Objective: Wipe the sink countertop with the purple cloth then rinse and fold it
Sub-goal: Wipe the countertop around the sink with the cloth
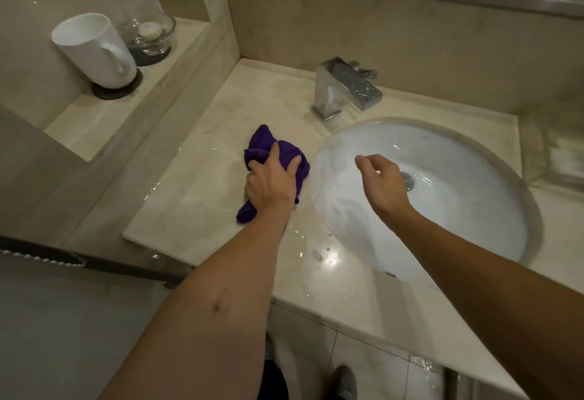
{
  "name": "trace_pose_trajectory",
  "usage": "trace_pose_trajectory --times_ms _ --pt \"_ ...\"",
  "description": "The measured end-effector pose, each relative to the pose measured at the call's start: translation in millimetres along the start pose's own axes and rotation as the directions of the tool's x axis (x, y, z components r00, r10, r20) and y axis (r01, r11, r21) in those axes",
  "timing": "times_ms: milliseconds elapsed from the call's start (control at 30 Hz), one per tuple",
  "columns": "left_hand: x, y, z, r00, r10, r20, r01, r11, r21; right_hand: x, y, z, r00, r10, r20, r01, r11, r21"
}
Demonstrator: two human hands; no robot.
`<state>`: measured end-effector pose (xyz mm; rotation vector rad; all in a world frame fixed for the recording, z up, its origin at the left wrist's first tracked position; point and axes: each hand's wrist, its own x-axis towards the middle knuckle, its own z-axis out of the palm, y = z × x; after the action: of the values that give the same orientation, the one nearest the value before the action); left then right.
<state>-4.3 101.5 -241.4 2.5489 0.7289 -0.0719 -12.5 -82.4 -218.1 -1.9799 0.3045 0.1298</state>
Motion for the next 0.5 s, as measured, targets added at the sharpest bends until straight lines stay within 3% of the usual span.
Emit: trace_pose_trajectory --times_ms 300,500 --pt "-40 34 17 1.000 0.014 0.028 -0.013 0.999 -0.043 -19 24 -43 0.996 0.073 -0.052 -0.072 0.997 0.024" --pt "-32 28 -26 0.999 -0.039 -0.012 0.036 0.979 -0.199 -21 14 -47 0.997 0.044 -0.064 -0.043 0.999 0.024"
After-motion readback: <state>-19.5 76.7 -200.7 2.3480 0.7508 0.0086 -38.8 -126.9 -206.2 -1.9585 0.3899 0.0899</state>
